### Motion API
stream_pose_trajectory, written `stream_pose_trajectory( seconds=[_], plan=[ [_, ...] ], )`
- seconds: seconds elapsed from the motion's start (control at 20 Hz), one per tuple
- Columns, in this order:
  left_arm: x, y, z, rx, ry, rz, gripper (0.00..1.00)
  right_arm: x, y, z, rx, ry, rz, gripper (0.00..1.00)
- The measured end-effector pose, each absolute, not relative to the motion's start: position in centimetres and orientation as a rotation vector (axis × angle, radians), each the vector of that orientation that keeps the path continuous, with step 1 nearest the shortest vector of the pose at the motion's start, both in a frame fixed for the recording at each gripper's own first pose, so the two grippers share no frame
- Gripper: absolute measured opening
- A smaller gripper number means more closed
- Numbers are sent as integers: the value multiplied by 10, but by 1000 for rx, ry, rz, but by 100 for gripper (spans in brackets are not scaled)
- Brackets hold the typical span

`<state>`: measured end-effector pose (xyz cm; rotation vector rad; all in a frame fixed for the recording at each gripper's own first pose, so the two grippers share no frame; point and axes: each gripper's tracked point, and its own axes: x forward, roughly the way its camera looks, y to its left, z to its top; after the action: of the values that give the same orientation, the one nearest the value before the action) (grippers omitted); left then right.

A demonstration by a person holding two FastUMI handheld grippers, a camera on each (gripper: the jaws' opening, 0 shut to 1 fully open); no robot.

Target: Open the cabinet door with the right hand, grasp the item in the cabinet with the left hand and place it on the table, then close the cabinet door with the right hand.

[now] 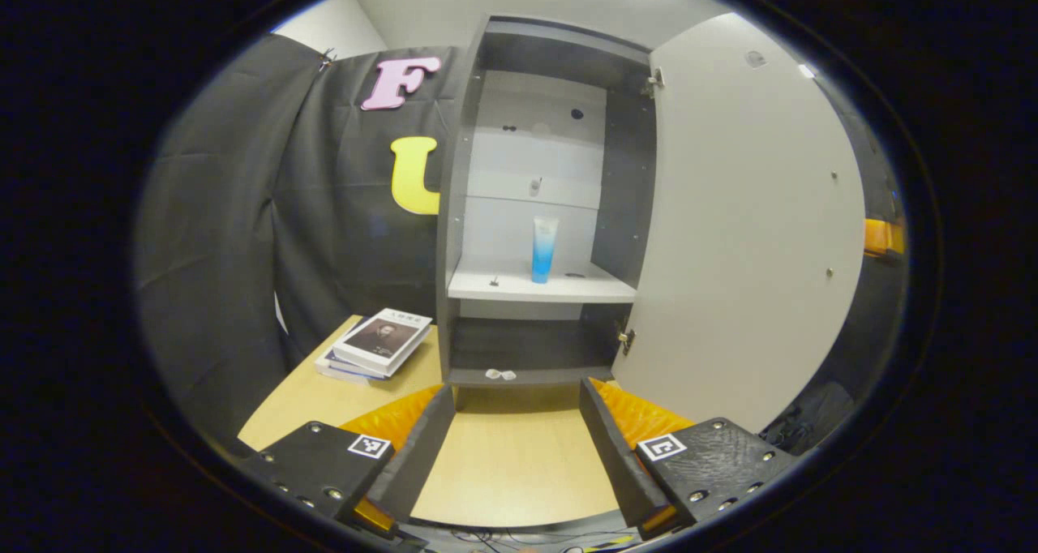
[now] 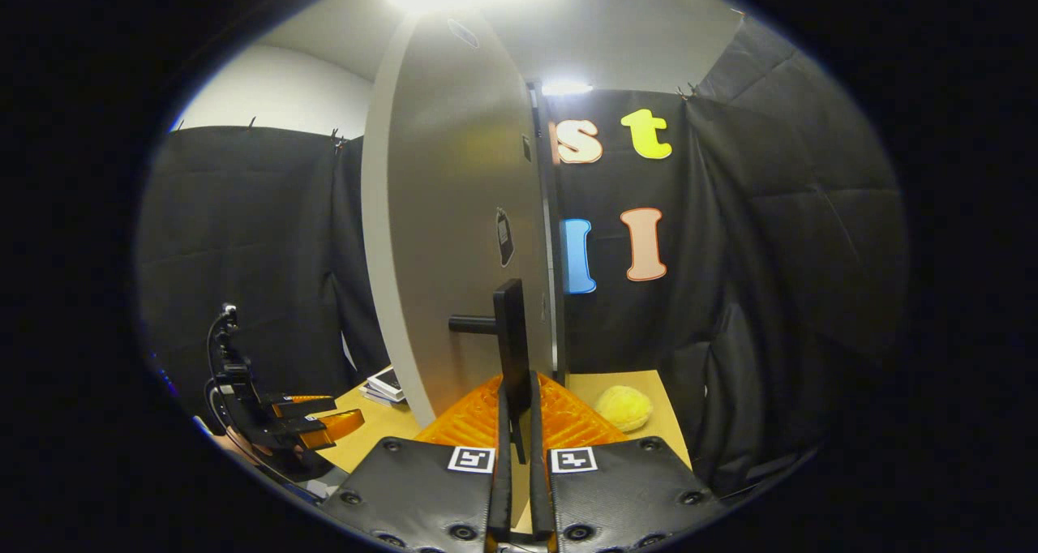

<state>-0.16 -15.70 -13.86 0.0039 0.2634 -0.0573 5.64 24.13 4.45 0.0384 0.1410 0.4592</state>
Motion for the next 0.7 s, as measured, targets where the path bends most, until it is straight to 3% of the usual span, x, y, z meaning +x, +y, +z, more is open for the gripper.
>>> stream_pose_trajectory(
  seconds=[0.1,0.35,0.6,0.7],
  plan=[
    [-4,-167,-132,4,262,-45,95,55,246,45,74,139,462,11],
    [-4,-174,-138,23,277,-16,92,52,248,45,83,141,508,11],
    [1,-166,-132,9,279,-89,95,55,240,43,106,152,407,9],
    [3,-154,-128,20,266,-121,92,51,232,36,54,179,366,8]
  ],
)
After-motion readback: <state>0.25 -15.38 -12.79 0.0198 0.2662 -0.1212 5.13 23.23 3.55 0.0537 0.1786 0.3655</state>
